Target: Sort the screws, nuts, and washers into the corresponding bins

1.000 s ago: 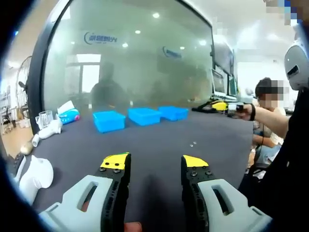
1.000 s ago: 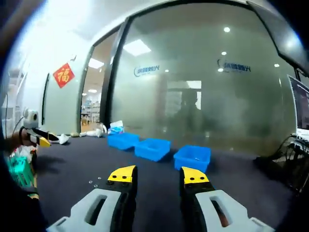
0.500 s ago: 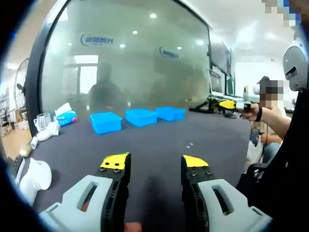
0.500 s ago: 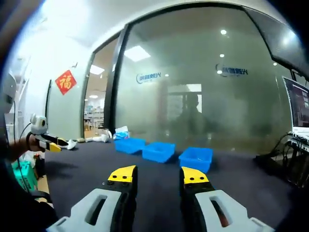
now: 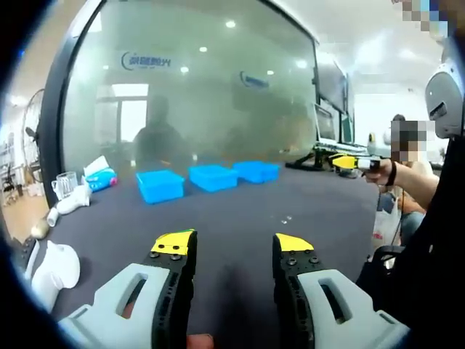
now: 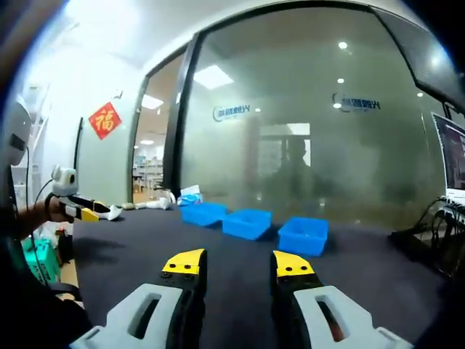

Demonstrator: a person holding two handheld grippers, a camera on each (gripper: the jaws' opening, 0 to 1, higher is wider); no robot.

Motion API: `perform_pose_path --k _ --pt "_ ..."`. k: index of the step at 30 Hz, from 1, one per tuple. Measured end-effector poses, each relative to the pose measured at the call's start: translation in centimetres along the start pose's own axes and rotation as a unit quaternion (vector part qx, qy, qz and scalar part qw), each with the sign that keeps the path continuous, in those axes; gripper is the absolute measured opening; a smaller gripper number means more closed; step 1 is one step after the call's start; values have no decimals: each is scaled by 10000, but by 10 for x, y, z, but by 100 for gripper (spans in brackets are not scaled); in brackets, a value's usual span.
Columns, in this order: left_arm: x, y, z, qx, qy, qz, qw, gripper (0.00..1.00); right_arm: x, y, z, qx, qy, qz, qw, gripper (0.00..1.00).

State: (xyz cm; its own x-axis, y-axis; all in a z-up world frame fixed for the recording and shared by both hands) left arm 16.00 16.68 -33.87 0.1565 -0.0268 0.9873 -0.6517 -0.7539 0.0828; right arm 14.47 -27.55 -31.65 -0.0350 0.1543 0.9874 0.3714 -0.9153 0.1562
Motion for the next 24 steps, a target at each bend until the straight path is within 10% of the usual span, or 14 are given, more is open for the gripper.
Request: perform_pose_path --k 15,24 --pt "1 2 3 -99 -45 42 9999 41 1 -13 3 681 -179 -171 9974 31" --pt "-1 5 1 -188 -130 91 9997 41 -8 -24 7 1639 -768 -325 9829 31"
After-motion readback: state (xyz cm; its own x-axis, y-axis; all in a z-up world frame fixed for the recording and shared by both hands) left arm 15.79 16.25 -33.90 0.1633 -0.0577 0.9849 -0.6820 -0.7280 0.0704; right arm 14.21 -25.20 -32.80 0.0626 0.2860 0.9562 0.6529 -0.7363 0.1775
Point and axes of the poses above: the point that each gripper's makers call its tool centre point, and the gripper's own axes: z roughly forward along the fingers, y roughly to its right, x roughly out of its top, the point moved 9 cm from there along -z, roughly backward along the fingers, and after that the axes turned 5 degrees about -z, right-handed, at the moved point
